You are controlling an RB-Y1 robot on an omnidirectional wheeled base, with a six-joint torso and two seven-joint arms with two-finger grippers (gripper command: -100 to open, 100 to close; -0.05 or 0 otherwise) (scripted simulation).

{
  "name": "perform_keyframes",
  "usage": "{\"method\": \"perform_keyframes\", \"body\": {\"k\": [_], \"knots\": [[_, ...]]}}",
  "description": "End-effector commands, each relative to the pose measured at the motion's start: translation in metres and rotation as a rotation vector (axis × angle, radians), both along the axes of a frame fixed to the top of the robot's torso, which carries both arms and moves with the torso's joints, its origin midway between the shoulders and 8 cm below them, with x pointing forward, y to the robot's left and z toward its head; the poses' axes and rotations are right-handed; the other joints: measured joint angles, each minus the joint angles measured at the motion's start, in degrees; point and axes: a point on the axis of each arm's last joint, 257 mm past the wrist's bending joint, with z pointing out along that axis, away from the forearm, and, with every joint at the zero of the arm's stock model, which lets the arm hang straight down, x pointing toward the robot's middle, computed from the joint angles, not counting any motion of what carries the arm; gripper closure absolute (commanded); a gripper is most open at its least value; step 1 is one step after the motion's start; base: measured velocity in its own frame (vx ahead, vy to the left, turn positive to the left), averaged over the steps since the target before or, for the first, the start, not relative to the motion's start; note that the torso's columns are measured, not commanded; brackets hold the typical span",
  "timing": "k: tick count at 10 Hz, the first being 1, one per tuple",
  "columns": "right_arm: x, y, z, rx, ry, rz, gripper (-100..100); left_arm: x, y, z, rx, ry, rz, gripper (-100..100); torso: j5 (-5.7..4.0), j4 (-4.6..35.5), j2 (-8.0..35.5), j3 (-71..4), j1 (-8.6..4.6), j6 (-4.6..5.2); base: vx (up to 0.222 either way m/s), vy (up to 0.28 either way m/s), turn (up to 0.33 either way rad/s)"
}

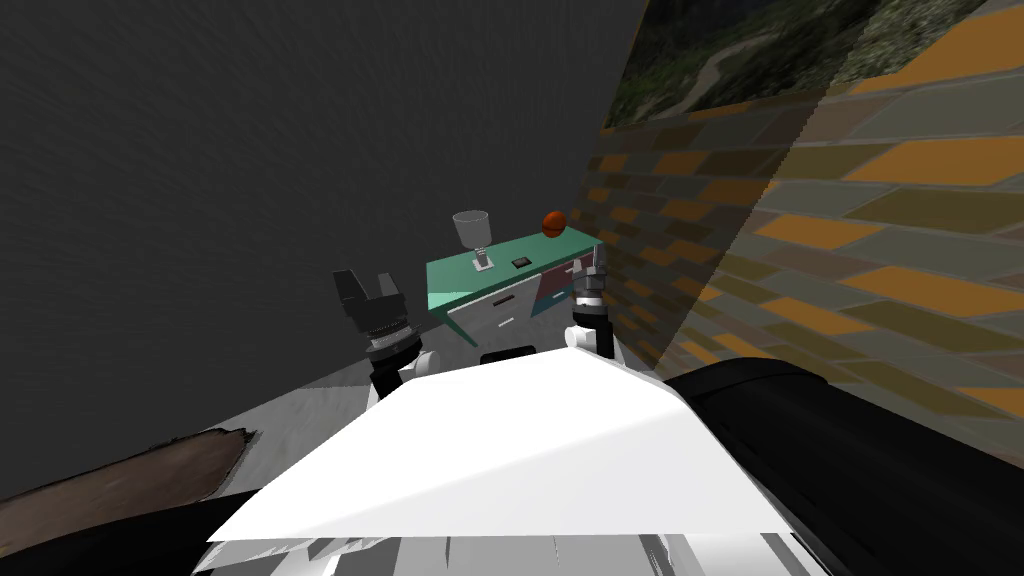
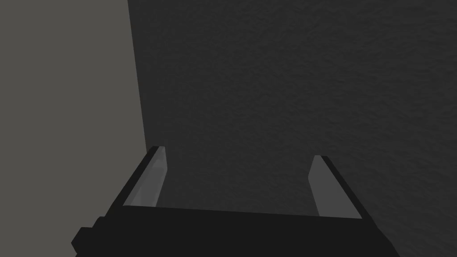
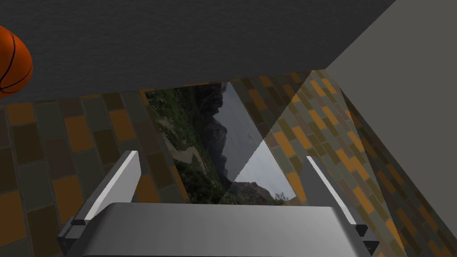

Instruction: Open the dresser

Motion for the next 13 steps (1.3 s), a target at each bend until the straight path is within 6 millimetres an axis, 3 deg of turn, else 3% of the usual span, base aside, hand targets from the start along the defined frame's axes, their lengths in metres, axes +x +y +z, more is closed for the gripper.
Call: {"method": "perform_keyframes", "body": {"k": [1,9,10,13], "knots": [[0.0,0.0,0.0,0.0,0.0,0.0,0,0.0,0.0,0.0,0.0,0.0,0.0,0,0.0,2.3,2.3,-4.7,0.0,0.0,0.0,0.0,0.0],[0.0,0.0,0.0,0.0,0.0,0.0,0,0.0,0.0,0.0,0.0,0.0,0.0,0,0.0,35.4,35.4,-70.7,0.0,0.0,0.0,0.0,0.0],[0.002,0.005,-0.001,-0.059,0.012,0.008,-100,0.0,0.0,0.0,0.0,0.0,0.0,0,0.0,39.6,39.6,-79.2,0.0,0.0,0.013,0.002,-0.017],[0.01,0.015,-0.008,-0.215,0.041,-0.005,-100,0.0,0.0,0.0,0.0,0.0,0.0,0,0.0,42.2,42.2,-84.5,0.01,0.0,0.025,0.008,-0.042]]}}
